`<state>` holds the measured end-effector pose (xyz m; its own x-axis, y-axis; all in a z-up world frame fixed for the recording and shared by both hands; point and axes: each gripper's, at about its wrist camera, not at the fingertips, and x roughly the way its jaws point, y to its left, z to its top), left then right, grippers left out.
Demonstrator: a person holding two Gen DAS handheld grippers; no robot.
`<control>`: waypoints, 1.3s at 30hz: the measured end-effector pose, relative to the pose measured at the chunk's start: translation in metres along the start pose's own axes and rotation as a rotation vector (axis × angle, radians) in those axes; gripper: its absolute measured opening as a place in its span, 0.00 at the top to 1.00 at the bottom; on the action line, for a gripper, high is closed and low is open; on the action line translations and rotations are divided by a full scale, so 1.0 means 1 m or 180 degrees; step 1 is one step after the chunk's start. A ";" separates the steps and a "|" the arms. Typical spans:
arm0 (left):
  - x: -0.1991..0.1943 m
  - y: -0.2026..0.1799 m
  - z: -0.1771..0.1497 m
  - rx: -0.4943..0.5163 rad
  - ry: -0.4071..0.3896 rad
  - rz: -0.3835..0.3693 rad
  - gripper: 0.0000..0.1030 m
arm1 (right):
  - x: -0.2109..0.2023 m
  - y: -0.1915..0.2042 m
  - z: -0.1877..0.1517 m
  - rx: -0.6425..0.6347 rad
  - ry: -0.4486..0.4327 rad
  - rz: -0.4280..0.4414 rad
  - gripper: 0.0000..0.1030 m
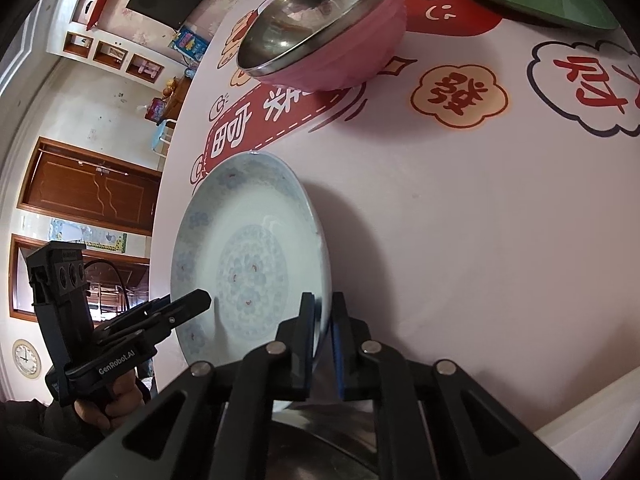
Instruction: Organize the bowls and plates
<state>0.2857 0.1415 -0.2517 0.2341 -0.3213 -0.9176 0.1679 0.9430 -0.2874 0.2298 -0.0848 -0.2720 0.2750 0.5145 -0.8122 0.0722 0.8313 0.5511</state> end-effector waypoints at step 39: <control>-0.080 0.034 -0.030 -0.0156 -0.0597 -0.0135 0.73 | -0.018 0.062 -0.030 -0.0335 -0.0197 0.0187 0.90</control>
<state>0.2445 0.2020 -0.1964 0.4028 -0.3669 -0.8385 0.1355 0.9299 -0.3418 0.2003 -0.0357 -0.2288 0.3345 0.5518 -0.7639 -0.0458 0.8192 0.5717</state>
